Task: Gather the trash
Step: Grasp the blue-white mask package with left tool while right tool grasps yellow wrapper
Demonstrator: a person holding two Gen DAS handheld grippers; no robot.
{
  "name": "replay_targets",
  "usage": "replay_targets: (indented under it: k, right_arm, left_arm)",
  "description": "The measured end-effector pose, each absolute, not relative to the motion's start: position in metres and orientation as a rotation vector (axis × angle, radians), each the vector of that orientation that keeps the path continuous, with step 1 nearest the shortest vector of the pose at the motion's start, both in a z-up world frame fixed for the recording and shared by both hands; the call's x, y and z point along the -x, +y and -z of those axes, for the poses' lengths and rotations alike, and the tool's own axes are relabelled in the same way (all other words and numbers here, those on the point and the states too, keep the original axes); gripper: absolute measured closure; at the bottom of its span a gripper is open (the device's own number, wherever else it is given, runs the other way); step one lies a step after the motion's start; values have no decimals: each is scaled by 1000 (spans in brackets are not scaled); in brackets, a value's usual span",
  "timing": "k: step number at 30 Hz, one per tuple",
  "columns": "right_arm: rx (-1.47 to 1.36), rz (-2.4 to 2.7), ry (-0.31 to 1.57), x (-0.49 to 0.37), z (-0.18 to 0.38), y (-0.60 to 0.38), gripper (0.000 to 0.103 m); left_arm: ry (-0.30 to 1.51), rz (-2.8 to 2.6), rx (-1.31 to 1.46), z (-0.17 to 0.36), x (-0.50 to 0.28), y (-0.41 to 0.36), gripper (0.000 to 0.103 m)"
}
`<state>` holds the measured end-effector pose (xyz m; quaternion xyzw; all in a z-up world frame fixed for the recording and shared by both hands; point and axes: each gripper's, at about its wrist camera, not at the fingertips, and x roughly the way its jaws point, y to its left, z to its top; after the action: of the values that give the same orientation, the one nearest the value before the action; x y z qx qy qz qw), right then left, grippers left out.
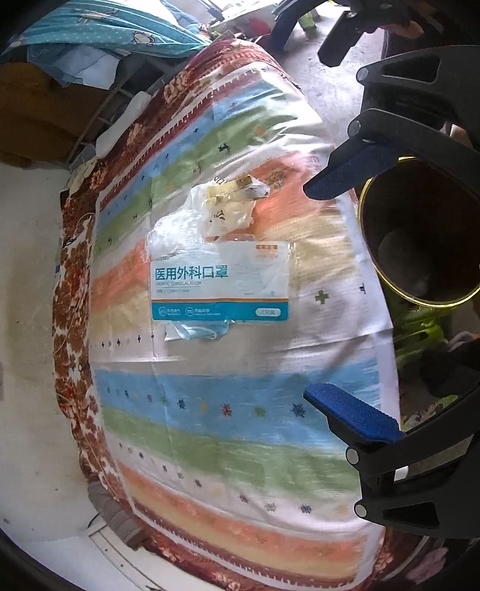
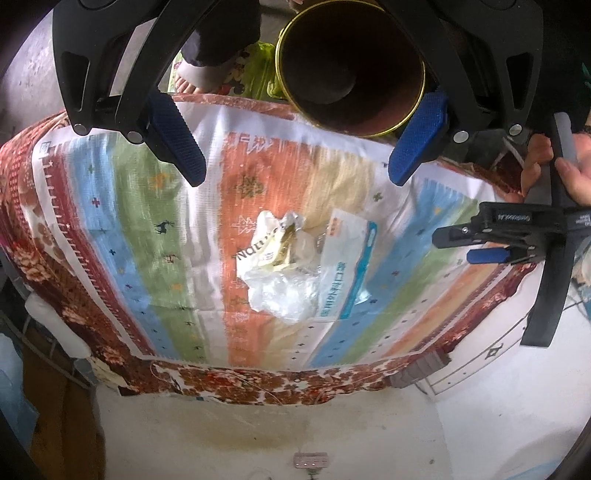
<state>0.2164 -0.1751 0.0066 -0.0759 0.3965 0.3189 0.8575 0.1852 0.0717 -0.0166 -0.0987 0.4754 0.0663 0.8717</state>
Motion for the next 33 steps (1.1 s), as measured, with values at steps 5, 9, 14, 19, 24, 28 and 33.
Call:
replay_targets:
  k: [5,9,14,19,24,28,33]
  right_arm:
    - [157,-665,844,-236,-4,-171,9]
    - [121,-668,882,-252,3,-169,9]
    - [123,-675,906,-269,12,-159,10]
    - [143,-682,926,-281,23,-150,12]
    - [144,-699,954,-292,34,-138,16]
    - [132,-722,979,-299,43,-128,23]
    - [143,-729,995,-306,52,-115,37]
  left_arm:
    - [999,-97,243,23,-201,83,6]
    - [1000,-49,258,31,-216,90,6]
    - [1022,-35,295,47,-233,100,6]
    - [1004,-26,278,54,-243,105,7]
    - [1010,-3,349,65,-255,119,8]
    - [1022,18,410,77,-266,133,14]
    - [1039,68,458,93,-274,146,22]
